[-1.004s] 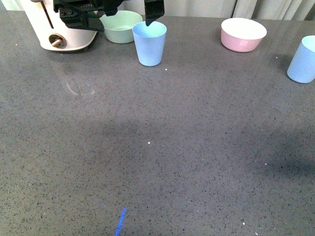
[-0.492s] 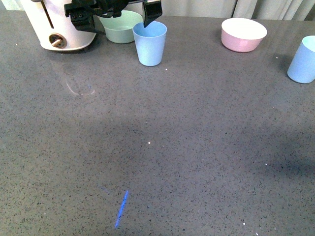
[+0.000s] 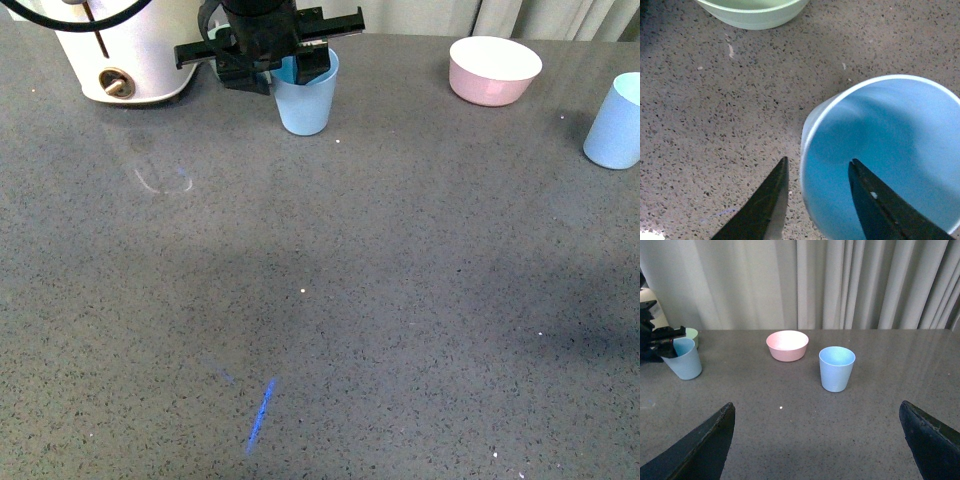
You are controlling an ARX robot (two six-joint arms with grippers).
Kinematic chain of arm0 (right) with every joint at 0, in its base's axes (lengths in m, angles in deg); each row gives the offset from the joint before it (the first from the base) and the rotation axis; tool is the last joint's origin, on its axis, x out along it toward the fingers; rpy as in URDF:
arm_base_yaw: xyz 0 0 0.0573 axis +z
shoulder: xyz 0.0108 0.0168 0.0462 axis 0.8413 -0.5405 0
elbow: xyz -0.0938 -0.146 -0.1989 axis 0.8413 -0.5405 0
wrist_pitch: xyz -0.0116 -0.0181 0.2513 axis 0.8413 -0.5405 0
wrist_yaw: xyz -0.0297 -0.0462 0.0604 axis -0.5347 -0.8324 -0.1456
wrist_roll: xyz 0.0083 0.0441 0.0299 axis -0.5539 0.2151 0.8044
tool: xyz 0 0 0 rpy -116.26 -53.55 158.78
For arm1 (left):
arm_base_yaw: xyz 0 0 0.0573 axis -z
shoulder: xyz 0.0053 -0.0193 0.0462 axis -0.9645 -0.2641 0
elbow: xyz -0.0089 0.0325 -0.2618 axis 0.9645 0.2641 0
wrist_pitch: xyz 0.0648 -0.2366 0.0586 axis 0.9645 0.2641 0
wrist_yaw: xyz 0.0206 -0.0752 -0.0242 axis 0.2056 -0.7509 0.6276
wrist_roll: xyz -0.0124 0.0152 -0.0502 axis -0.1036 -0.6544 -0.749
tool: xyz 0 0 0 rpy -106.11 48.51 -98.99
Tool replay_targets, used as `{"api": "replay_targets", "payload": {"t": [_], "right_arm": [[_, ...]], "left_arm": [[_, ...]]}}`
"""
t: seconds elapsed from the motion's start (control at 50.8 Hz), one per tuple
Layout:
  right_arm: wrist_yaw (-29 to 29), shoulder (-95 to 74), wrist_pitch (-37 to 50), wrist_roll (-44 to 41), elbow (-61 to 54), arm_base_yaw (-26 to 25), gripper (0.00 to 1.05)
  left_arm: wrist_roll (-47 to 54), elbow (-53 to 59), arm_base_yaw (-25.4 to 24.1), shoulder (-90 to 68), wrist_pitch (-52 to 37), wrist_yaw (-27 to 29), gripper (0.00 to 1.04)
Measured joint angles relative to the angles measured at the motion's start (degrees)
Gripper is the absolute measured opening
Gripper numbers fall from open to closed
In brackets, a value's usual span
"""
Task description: Stack blue cups with both arms
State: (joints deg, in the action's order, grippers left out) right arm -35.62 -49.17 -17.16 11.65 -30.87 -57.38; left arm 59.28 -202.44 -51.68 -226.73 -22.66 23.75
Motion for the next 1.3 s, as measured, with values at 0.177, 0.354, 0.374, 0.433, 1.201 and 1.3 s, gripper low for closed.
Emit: {"api": "replay_targets", "payload": {"t": [0.177, 0.354, 0.374, 0.433, 1.201, 1.3], "right_arm": [[0.0, 0.0, 0.0, 0.0, 0.0, 0.0, 0.96], [0.0, 0.0, 0.0, 0.0, 0.0, 0.0, 0.96], [0.0, 0.0, 0.0, 0.0, 0.0, 0.0, 0.96], [0.0, 0.0, 0.0, 0.0, 0.0, 0.0, 0.96], [0.0, 0.0, 0.0, 0.0, 0.0, 0.0, 0.96], [0.0, 0.0, 0.0, 0.0, 0.0, 0.0, 0.96]], "left_arm": [[0.3, 1.5, 1.0, 1.0, -1.0, 1.1, 0.02], [1.6, 7.0, 1.8, 5.4, -0.8, 2.8, 0.02], [1.8, 7.5, 1.9, 5.9, -0.8, 2.9, 0.02], [2.1, 10.6, 2.4, 8.8, -1.1, 3.1, 0.02], [0.3, 37.4, 14.0, 23.0, -7.5, 0.7, 0.02], [-0.1, 37.9, 15.2, 22.7, -7.5, 0.3, 0.02]]}}
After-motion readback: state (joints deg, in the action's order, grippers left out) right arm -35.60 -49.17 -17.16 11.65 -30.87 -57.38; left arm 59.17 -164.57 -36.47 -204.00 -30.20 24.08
